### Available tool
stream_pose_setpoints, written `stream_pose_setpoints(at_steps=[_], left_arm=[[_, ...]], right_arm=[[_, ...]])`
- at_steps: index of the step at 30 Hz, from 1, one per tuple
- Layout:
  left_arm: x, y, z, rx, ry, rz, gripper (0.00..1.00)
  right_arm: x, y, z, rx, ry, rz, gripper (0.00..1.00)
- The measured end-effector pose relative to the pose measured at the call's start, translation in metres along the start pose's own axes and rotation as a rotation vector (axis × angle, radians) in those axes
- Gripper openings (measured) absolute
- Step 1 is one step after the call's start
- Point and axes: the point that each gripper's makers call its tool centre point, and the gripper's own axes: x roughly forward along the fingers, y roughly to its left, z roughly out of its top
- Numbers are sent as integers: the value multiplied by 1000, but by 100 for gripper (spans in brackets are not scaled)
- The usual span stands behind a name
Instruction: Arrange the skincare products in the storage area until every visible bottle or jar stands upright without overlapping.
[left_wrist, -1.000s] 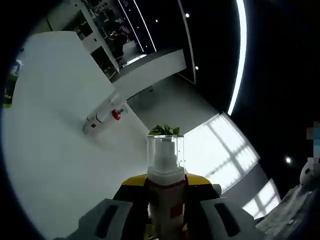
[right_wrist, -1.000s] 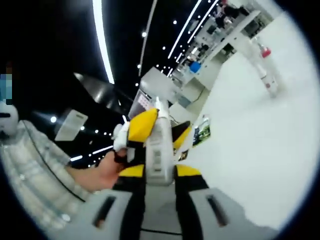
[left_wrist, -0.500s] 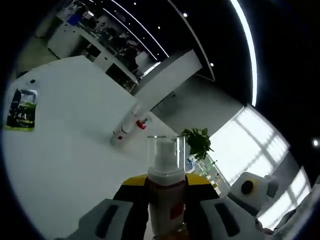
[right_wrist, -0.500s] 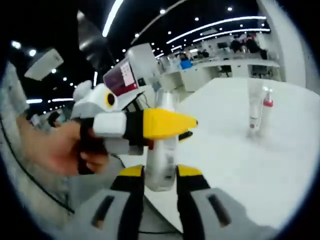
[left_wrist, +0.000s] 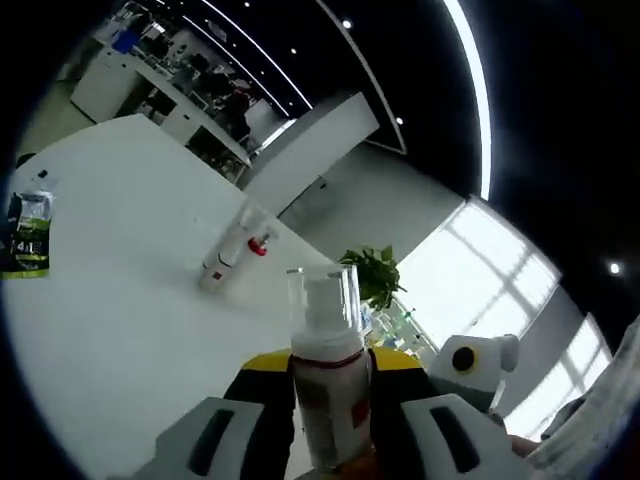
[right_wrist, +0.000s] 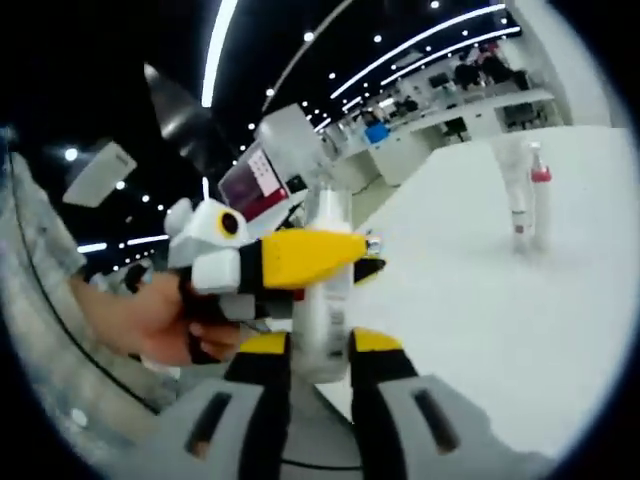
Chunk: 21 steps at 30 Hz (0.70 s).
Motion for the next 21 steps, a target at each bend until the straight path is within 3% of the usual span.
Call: stream_pose_setpoints(at_steps=[6,9,12,14,21], left_arm=[[-2,-10,-1,0,22,-72,27],[-3,-11,-1,-3,29,-78,26],[-5,-11,-2,-2,35,-79,25],[-9,-9,-4,41,48,-66,25],[-25,3,-3,96,39,-14,24]], right_arm=[[-3,8,5,42,-36,83,20],[-2,9,6,52,-45,93,20],[1,12,4,67,-53,112,20],[6,15,1,53,-40,116,21],[22,23,-6,-42,30,127,23]])
